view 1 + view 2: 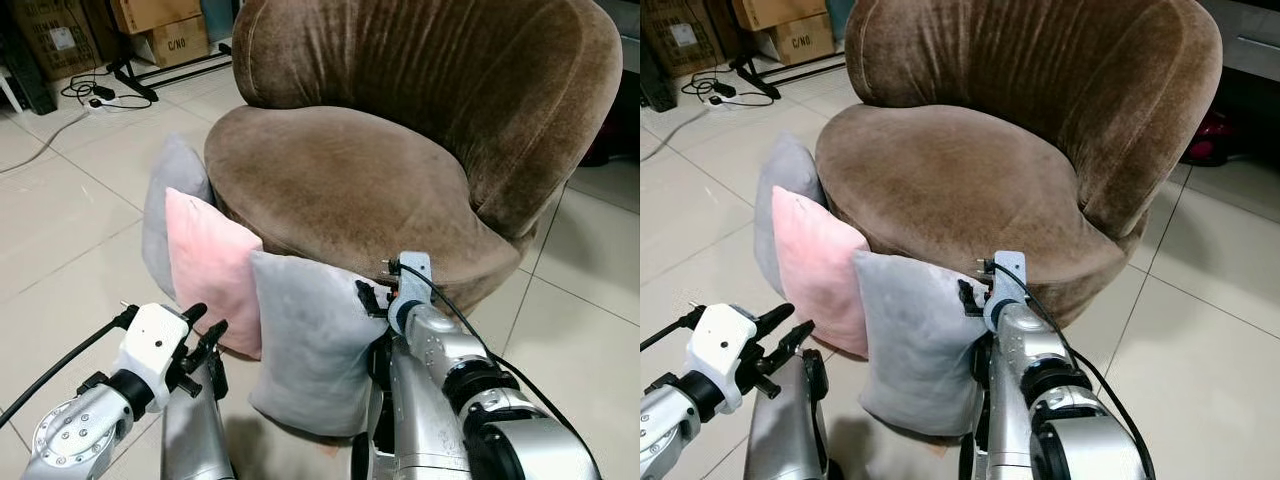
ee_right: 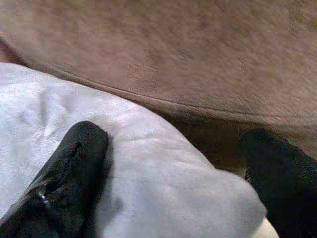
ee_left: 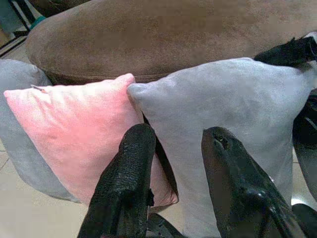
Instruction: Move the pillow to the sofa from floor
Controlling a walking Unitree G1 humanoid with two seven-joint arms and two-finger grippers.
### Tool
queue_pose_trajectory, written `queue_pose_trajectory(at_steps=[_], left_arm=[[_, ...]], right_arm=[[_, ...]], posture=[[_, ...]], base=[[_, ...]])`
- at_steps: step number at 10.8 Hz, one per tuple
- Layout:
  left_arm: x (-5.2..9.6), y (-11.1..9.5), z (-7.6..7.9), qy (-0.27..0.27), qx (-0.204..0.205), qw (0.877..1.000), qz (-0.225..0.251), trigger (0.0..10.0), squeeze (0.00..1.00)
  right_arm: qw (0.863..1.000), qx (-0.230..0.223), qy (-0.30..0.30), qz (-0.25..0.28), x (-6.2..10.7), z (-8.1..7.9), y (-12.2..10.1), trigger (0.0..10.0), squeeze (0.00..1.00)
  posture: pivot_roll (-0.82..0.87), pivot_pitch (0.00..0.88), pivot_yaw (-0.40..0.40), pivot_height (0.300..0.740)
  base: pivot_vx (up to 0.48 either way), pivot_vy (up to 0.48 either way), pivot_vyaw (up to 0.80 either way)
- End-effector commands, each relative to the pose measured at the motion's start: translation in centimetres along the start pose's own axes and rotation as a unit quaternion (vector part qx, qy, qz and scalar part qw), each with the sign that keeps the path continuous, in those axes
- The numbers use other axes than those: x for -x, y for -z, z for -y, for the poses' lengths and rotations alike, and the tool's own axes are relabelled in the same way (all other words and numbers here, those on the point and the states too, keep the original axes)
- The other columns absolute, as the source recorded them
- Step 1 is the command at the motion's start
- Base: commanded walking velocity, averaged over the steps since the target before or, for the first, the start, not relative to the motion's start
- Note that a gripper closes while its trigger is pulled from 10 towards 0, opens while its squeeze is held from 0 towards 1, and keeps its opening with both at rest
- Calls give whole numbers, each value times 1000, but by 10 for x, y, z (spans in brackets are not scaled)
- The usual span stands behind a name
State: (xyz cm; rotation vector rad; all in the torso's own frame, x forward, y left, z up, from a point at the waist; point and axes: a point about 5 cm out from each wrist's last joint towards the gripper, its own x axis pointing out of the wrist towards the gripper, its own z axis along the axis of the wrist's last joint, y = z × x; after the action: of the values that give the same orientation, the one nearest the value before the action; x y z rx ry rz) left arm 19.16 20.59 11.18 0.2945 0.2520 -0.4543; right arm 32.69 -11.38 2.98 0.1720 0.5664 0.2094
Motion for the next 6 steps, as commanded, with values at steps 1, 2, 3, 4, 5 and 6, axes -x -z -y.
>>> queue_pose_trajectory(at_steps=[1,2,3,4,5,6], left_arm=[[0,-4,1,11,-2,1000,4,10000,0],[1,-4,1,14,-3,1000,2,10000,0],[1,-3,0,21,-5,1000,-1,10000,0],[1,-3,0,28,-8,1000,-3,10000,0],[2,-2,1,39,-12,999,-8,10000,0],[2,-2,1,45,-14,999,-11,10000,0]], right_arm=[[999,2,-24,22,0,-1,-8,10000,0],[994,64,-55,74,3,-2,-25,10000,0],[974,159,-111,117,7,-9,-47,10000,0],[946,253,-176,105,9,-20,-47,10000,1000],[915,327,-229,62,10,-31,-35,10000,1000],[892,373,-254,4,6,-39,-21,10000,1000]], posture=[[-36,0,-11,396],[-37,0,-9,396],[-39,0,-8,396],[-40,0,-4,396],[-40,0,-3,396],[-40,0,2,396]], base=[[0,0,0],[0,0,0],[0,0,0],[0,0,0],[0,0,0],[0,0,0]])
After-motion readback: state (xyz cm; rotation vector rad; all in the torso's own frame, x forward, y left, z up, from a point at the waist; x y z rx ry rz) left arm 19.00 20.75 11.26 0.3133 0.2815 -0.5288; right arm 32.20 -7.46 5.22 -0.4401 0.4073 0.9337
